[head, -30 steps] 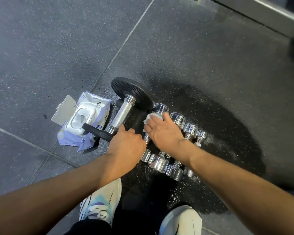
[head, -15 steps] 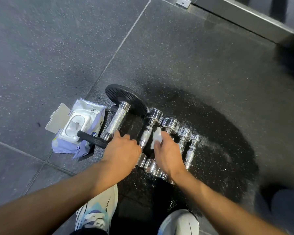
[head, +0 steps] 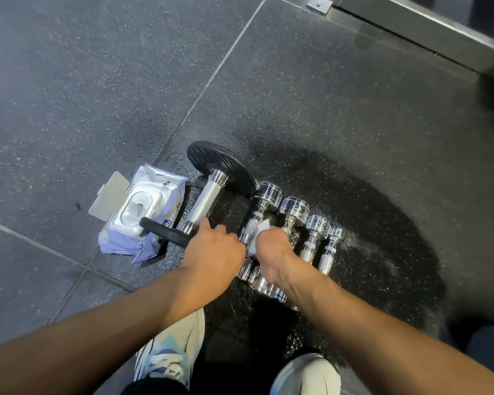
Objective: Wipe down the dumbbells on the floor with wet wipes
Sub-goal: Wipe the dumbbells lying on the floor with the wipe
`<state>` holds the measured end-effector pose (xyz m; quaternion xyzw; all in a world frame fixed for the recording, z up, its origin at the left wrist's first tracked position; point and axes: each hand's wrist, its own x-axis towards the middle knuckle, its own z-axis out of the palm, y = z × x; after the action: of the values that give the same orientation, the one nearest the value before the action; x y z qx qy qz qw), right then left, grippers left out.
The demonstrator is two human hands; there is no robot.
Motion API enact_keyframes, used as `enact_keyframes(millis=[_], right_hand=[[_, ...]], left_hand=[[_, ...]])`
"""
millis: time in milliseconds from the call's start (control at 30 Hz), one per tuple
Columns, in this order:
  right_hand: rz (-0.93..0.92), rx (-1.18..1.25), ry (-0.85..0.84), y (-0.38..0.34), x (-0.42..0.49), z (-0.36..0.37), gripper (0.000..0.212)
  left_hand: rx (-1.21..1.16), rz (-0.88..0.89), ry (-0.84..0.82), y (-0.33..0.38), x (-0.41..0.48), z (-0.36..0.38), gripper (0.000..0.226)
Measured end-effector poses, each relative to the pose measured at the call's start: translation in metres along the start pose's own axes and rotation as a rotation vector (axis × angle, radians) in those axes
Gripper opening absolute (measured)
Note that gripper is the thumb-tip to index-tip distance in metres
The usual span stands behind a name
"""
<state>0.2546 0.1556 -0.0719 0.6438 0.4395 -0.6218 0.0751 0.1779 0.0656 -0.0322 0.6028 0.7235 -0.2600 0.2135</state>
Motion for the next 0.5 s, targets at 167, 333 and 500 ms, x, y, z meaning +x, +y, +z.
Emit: enact_keyframes(millis=[167, 333, 500], right_hand=[[0.058, 0.065, -0.057, -0.022, 0.000, -0.015, 0.025], [-0.009, 0.228, 0.048, -0.026, 0.014, -0.011, 0.026], [0.084, 0.125, -0.154, -0.005, 0.000, -0.014, 0.025]], left_hand=[[-0.005, -0.008, -0.013, 0.001, 0.001, 0.001, 0.032], [0.007, -0.004, -0.004, 0.000, -0.001, 0.000, 0.033], [0.003, 0.004, 0.001, 0.000, -0.003, -0.002, 0.031]])
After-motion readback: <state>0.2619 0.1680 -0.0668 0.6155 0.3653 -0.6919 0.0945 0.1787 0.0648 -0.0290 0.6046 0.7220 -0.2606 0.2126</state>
